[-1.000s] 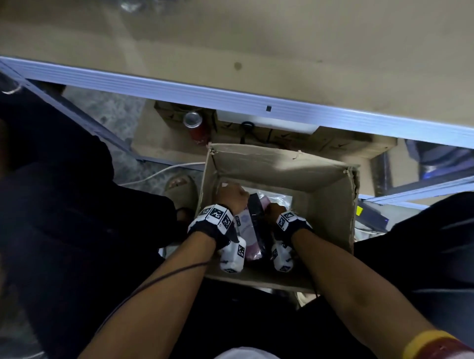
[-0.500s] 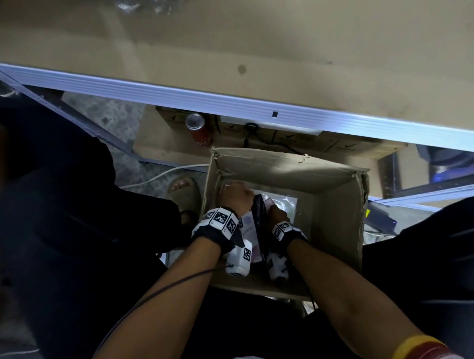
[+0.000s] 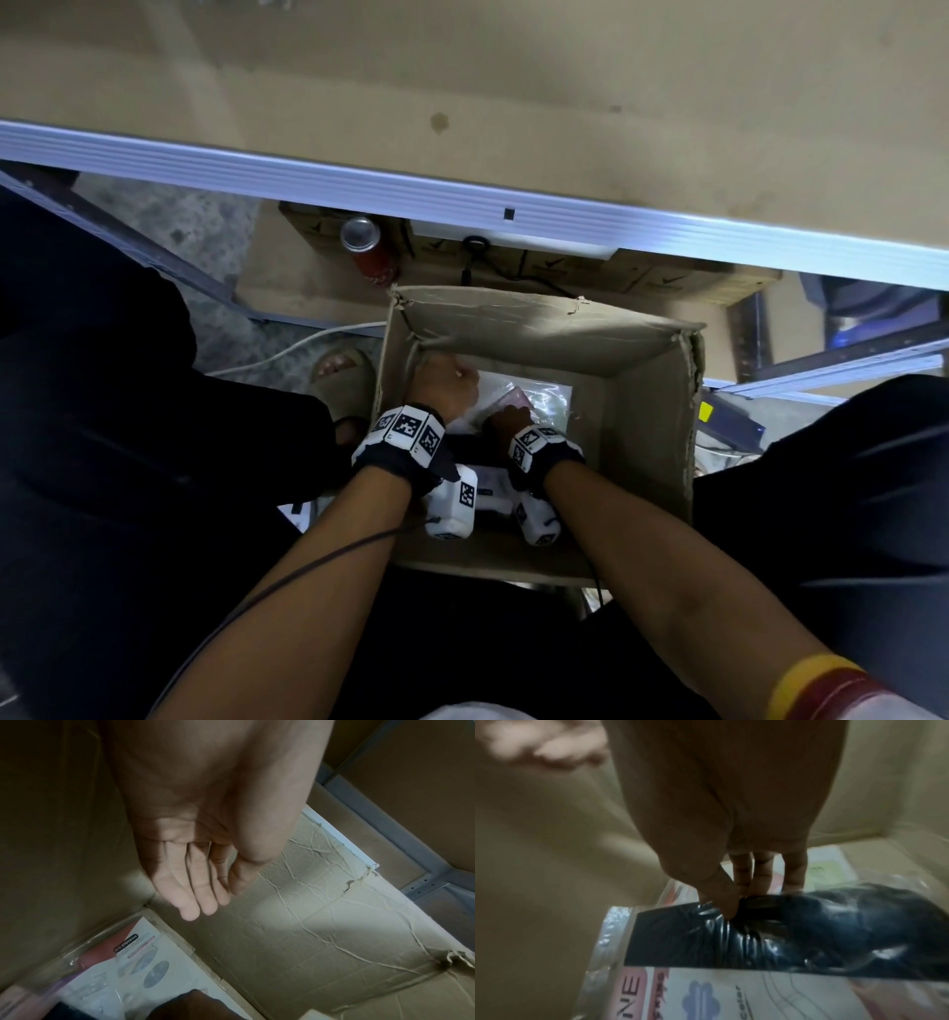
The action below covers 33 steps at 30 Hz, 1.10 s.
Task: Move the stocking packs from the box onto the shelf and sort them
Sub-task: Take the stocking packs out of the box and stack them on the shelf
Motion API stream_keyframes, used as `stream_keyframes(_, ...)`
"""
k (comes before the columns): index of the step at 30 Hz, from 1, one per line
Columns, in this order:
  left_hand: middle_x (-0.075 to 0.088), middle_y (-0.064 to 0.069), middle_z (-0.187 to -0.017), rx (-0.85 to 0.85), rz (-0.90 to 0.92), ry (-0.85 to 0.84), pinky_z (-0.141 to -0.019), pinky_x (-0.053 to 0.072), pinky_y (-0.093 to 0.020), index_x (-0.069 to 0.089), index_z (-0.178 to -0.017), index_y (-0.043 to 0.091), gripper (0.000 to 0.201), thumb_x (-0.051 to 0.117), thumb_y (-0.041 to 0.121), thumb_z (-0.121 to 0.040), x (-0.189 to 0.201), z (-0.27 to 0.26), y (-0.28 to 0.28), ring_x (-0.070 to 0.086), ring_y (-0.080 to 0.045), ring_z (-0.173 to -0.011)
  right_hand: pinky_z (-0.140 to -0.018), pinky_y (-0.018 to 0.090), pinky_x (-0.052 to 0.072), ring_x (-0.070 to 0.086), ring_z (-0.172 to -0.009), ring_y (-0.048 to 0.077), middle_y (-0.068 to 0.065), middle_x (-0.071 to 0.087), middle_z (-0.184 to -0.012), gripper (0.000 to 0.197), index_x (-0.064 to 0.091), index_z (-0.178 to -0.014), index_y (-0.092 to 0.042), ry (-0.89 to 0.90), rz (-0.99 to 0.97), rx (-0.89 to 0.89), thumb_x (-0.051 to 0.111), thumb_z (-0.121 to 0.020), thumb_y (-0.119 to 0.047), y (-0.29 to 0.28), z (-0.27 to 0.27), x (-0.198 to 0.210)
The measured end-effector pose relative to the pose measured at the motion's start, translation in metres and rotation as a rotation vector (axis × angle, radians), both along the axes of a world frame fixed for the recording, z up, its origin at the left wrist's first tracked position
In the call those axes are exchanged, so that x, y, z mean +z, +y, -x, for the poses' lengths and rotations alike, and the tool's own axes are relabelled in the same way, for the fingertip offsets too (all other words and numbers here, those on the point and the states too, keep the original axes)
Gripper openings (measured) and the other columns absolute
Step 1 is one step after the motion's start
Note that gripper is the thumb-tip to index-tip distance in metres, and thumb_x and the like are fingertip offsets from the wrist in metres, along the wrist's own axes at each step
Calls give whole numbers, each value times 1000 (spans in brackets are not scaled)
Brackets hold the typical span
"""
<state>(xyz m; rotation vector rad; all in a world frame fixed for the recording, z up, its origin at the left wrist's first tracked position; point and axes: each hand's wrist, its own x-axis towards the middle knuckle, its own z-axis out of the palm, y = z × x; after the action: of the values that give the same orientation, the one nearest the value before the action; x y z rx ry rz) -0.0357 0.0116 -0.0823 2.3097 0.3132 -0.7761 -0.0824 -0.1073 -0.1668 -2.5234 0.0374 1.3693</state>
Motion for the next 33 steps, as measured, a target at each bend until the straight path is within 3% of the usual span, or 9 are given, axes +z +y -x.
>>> stream_keyframes(2, 70, -20, -110, -11, -9, -9, -91, 51, -34, 68, -108, -3, 29, 49, 16, -98, 0, 1, 0, 65, -34, -107, -114, 51, 32, 29, -143, 38, 20, 29, -154, 52, 36, -151, -12, -17, 28, 14, 49, -103, -27, 6, 3, -7)
stream_keyframes(4, 71, -21, -109, -22, -12, -14, -94, 52, -37, 69, -104, -3, 29, 49, 16, -97, 0, 2, 1, 65, -35, -106, -113, 52, 31, 27, -142, 37, 19, 27, -154, 48, 36, -150, -9, -40, 26, 41, 41, -104, -22, 7, 5, -11)
stream_keyframes(8, 71, -21, -109, -51, -22, 4, -93, 52, -36, 71, -101, -4, 31, 48, 17, -98, -3, 2, 1, 66, -35, -106, -111, 53, 34, 32, -139, 39, 20, 32, -149, 47, 39, -148, -6, -48, 20, 100, 41, -104, -22, 6, 6, -18)
stream_keyframes(15, 70, -19, -117, -84, -47, -9, -97, 50, -35, 71, -108, -2, 30, 51, 17, -98, -8, 4, 0, 64, -31, -112, -110, 53, 37, 33, -139, 38, 20, 34, -148, 45, 44, -147, -15, -79, 5, 180, 46, -103, -21, -3, 8, -19)
stream_keyframes(20, 70, -16, -118, -71, -59, 37, -97, 51, -34, 71, -107, 3, 30, 49, 20, -97, -14, 5, 1, 64, -32, -114, -105, 43, 44, 50, -128, 39, 23, 47, -141, 49, 43, -143, -1, -95, -36, 198, 56, -98, -16, -3, 11, -19)
stream_keyframes(25, 67, -14, -126, -81, -77, 41, -99, 48, -30, 70, -113, 5, 30, 51, 23, -97, -20, 7, 3, 61, -30, -119, -103, 50, 45, 47, -126, 43, 22, 39, -142, 45, 46, -143, -9, -117, -38, 195, 51, -101, -22, -4, 18, -17)
stream_keyframes(33, 65, -14, -128, -77, -75, 57, -99, 47, -30, 66, -117, 4, 33, 48, 25, -99, -25, 8, 0, 61, -29, -119, -103, 51, 46, 50, -128, 38, 17, 51, -141, 42, 47, -141, -10, -98, -70, 164, 49, -102, -24, -5, 17, -9)
